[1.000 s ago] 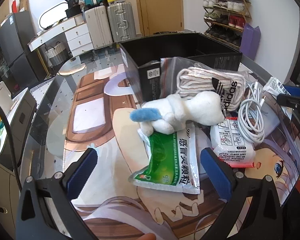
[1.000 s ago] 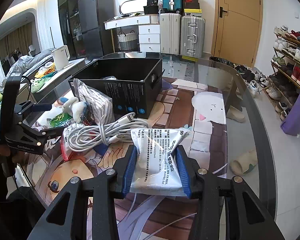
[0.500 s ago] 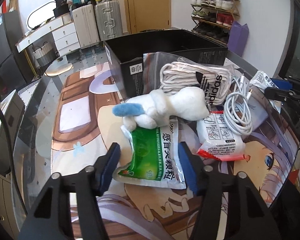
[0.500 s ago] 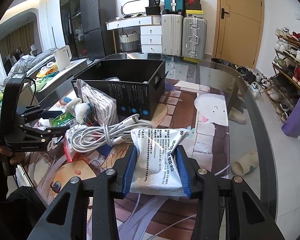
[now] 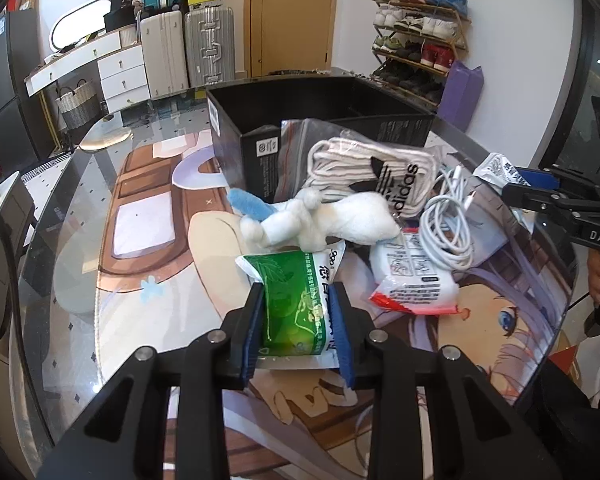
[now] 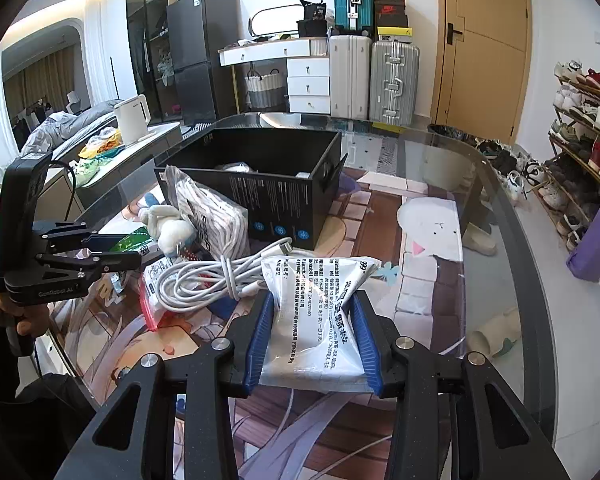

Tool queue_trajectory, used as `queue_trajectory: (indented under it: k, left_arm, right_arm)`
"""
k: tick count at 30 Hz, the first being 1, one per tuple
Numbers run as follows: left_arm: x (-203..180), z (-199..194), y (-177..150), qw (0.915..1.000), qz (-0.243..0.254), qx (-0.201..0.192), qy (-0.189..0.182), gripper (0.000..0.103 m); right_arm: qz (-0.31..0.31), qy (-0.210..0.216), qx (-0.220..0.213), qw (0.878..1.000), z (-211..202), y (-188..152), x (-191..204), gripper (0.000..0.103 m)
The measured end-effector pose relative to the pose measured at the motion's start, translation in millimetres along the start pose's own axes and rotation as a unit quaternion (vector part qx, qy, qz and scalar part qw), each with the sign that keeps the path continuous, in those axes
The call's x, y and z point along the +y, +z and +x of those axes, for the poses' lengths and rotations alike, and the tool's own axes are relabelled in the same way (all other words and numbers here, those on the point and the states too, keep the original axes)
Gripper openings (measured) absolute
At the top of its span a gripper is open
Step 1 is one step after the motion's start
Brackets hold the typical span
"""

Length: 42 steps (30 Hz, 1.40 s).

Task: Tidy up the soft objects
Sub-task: 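Carry the white packet and green sachet over the black box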

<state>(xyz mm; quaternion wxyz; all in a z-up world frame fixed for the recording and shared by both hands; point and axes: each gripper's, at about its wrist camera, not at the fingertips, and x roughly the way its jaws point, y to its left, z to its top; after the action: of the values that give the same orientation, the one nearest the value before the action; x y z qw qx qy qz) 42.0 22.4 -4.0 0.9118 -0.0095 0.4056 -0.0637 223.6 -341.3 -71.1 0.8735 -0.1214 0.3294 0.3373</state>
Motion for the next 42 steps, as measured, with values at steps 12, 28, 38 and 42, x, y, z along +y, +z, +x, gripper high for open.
queue_trajectory:
  k: [12,28,38,42]
  left_arm:
    - [1.6,-31.3,10.2,0.9984,-0.017,-0.043,-0.033,0.03]
    - [6.8,-63.7,30.0,0.993,-0.037,-0.109,-0.029,0.03]
    - [6.7,-60.3,52.2,0.9897,-0.045,-0.135,-0.016,0.03]
    - [6.6,-54.1,60.6,0.9892,-0.047,-0.138,-0.01,0.03]
  right_arm:
    - [-0.004,0.012,-0.026,1.0,-10.7,3.1,7.1,0.04]
    - [-0.008,0.03,-0.064,0.997,-20.3,18.5,19.2,0.04]
    - [-0.017,0.04,-0.077,0.996,-14.7,43.9,29.3,0.04]
    - [-0.009,0.041,-0.077,0.996,-7.3,52.7,26.4,0.04]
